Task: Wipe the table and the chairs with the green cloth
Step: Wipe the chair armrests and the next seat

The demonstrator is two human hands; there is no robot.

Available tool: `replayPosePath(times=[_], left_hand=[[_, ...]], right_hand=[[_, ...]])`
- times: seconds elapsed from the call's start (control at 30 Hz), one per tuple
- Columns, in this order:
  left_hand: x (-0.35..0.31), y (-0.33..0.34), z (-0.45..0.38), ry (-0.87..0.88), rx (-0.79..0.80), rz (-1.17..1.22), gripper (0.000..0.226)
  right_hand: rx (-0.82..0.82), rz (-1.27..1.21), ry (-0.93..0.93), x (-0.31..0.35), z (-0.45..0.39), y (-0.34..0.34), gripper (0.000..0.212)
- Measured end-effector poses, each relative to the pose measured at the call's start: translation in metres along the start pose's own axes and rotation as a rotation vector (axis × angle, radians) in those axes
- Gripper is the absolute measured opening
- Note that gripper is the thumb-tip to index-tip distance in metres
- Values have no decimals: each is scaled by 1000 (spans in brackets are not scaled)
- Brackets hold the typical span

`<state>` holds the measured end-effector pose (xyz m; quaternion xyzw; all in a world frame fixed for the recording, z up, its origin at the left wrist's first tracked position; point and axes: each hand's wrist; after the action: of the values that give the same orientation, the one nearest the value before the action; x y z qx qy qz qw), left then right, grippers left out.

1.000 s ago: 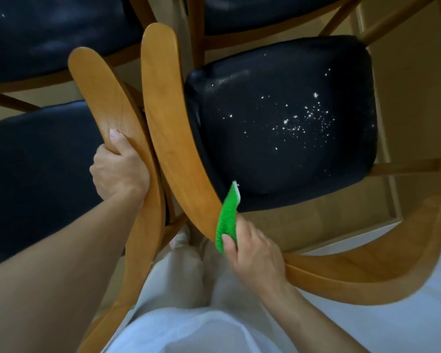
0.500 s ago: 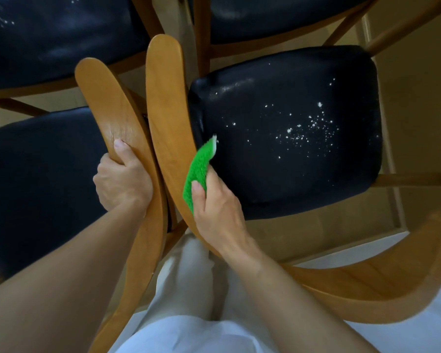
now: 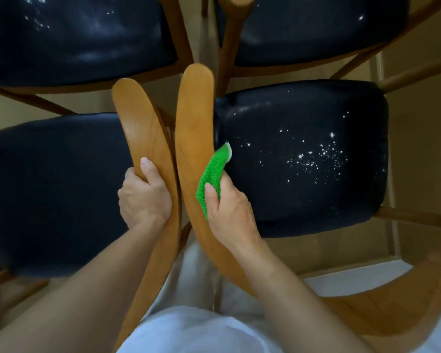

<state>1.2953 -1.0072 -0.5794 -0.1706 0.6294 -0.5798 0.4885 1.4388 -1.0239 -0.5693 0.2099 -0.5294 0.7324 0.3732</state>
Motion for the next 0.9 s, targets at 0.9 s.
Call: replayPosePath(times=[0.9], left_hand=[[-117, 52, -13, 881, -25, -144, 57]], right_hand=[[186, 633, -245, -125, -121, 48, 69]])
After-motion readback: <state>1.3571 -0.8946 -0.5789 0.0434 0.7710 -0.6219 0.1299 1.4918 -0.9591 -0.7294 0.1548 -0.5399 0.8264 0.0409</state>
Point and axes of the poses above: each hand's wrist, its own z-axis away from the middle knuckle, its own y-axis out of the palm, x = y × z, and after that the axes turned 13 degrees about -x, right-handed
